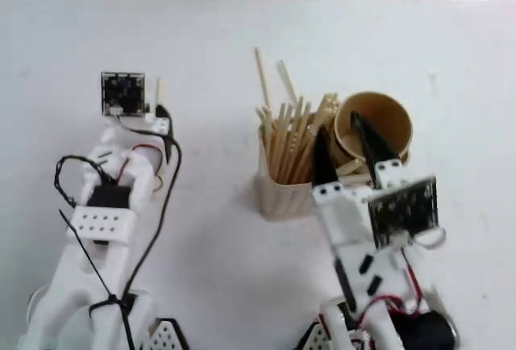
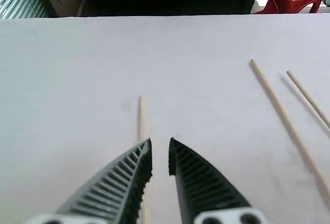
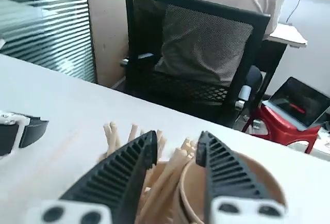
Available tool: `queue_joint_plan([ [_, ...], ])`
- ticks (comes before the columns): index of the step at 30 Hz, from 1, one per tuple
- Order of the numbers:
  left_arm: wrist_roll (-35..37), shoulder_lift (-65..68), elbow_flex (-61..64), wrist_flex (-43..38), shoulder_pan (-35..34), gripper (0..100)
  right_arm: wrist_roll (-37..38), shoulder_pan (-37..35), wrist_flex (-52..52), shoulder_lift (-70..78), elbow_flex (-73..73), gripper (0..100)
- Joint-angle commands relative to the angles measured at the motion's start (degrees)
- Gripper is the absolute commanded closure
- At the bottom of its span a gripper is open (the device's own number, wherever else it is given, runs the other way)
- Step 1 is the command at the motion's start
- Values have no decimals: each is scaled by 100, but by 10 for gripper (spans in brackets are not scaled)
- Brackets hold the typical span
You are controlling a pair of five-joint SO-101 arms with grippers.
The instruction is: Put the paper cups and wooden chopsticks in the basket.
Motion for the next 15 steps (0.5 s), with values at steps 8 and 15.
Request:
queue_joint_plan([
  [8, -26, 215, -993, 387, 1147, 920, 1512, 3618, 2149, 1332, -1503, 905],
  [15, 413, 2791, -4062, 2330, 1499, 918, 2004, 4840, 1437, 1385, 352, 979],
])
